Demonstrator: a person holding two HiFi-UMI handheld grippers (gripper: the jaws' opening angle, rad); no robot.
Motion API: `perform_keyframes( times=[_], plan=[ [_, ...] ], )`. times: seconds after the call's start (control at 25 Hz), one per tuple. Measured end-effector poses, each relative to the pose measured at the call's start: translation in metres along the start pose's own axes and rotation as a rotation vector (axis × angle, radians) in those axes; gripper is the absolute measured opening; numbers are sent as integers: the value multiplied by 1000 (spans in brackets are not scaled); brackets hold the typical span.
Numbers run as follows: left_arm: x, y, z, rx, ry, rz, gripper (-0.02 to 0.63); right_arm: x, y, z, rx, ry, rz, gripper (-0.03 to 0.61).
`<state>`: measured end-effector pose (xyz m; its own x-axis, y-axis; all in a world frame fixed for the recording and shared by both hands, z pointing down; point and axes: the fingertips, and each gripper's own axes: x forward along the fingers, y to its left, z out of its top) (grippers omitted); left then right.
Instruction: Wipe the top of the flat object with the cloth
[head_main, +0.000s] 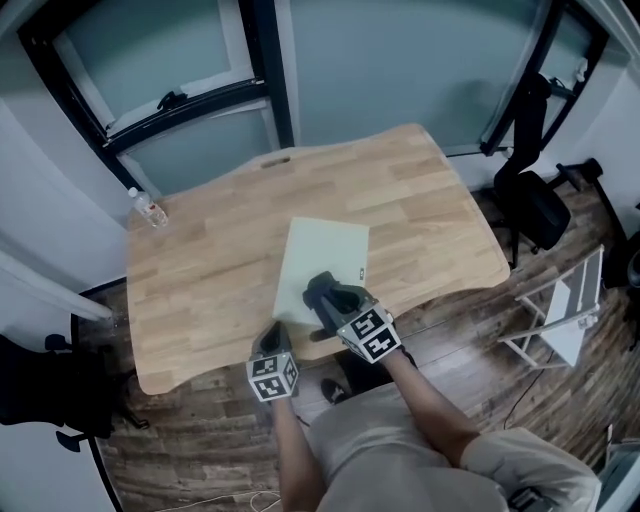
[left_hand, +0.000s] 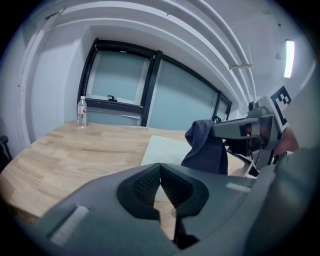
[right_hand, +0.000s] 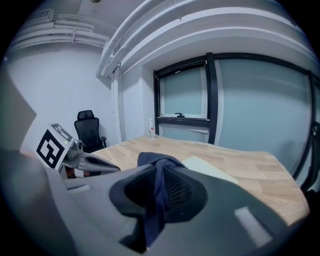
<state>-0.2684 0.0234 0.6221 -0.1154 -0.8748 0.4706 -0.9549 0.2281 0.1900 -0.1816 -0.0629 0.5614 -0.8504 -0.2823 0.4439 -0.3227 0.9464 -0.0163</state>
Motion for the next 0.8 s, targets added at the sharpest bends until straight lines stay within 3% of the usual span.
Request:
perform_keyframes(
  times=[0.36, 0.52, 0.64, 0.8],
  plan=[
    [57, 17, 2, -8, 97, -34, 8, 52, -25, 34, 11, -15, 5, 44],
    [80, 17, -1, 2, 140, -87, 8, 69, -39, 51, 8, -29, -9, 44],
    [95, 11, -2, -29, 139, -138, 8, 77, -48, 51, 22, -28, -22, 44],
    [113, 4, -20, -1, 200, -151, 8, 82, -62, 39, 55, -21, -33, 44]
  ],
)
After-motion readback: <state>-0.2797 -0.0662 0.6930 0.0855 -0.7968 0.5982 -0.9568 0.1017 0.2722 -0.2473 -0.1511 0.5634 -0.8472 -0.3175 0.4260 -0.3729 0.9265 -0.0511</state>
